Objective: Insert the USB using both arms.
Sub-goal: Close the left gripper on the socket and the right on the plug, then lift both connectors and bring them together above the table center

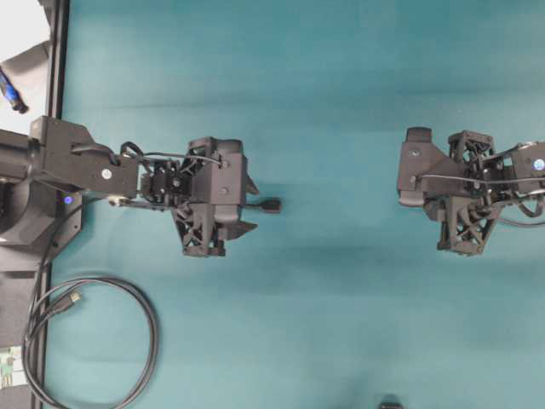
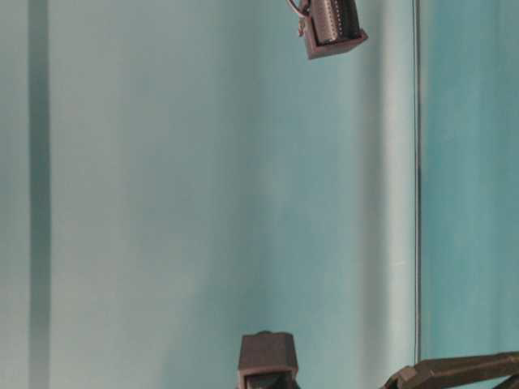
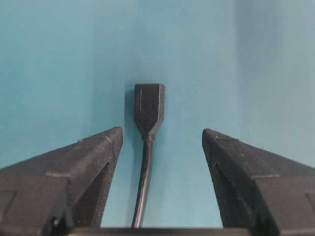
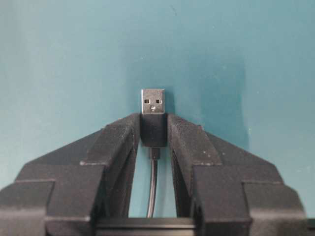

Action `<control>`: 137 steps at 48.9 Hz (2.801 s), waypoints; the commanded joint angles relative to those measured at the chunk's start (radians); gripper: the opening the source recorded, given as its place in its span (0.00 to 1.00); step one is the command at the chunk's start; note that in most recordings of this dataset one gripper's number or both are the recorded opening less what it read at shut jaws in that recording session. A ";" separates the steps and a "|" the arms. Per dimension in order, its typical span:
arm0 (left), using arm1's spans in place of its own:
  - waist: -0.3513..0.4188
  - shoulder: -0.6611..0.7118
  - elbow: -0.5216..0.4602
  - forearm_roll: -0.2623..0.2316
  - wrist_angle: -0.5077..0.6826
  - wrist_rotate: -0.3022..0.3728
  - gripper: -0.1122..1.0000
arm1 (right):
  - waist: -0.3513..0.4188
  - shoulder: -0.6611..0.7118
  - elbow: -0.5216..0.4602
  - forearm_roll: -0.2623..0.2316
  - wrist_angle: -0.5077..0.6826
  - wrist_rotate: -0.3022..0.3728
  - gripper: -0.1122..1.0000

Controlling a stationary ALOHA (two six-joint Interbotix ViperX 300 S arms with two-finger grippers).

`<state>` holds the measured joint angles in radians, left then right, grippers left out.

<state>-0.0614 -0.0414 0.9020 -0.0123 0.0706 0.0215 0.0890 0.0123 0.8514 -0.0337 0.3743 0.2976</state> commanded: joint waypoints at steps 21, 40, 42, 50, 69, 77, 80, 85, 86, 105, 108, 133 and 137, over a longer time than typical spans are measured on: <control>0.043 0.051 -0.017 0.003 -0.029 0.023 0.72 | 0.018 -0.021 0.005 0.003 0.029 -0.002 0.32; 0.043 0.063 -0.031 0.003 -0.048 0.017 0.70 | 0.018 -0.034 0.005 0.003 0.031 -0.002 0.32; 0.038 0.063 -0.032 0.003 -0.037 0.018 0.70 | 0.018 -0.034 0.005 0.003 0.031 -0.002 0.32; 0.034 0.067 -0.032 0.005 -0.031 0.018 0.70 | 0.020 -0.034 0.005 0.003 0.031 -0.002 0.32; 0.031 0.106 -0.057 0.003 -0.031 0.018 0.67 | 0.018 -0.034 0.005 0.003 0.038 -0.002 0.32; 0.028 0.114 -0.060 0.003 -0.032 0.018 0.51 | 0.018 -0.034 0.005 -0.002 0.040 -0.002 0.32; 0.028 0.114 -0.060 0.003 -0.032 0.018 0.44 | 0.018 -0.034 0.006 -0.006 0.040 -0.002 0.32; 0.023 0.112 -0.058 0.003 -0.026 0.018 0.37 | 0.018 -0.034 0.005 -0.018 0.041 -0.002 0.32; 0.020 0.112 -0.058 0.003 -0.025 0.018 0.36 | 0.018 -0.034 0.003 -0.020 0.041 -0.002 0.32; 0.005 0.086 -0.120 -0.003 0.170 -0.038 0.32 | 0.020 -0.103 0.000 -0.080 0.051 -0.002 0.30; 0.005 0.071 -0.149 -0.003 0.250 -0.061 0.32 | 0.018 -0.137 -0.009 -0.089 0.074 0.000 0.30; 0.052 -0.152 -0.183 -0.314 0.390 -0.077 0.32 | 0.021 -0.287 -0.052 -0.179 0.245 0.005 0.30; 0.074 -0.192 -0.181 -0.374 0.434 -0.061 0.32 | 0.025 -0.290 -0.072 -0.215 0.272 0.006 0.30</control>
<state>-0.0046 -0.1779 0.7286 -0.3390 0.4786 -0.0476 0.1089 -0.2592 0.8176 -0.2178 0.6305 0.3007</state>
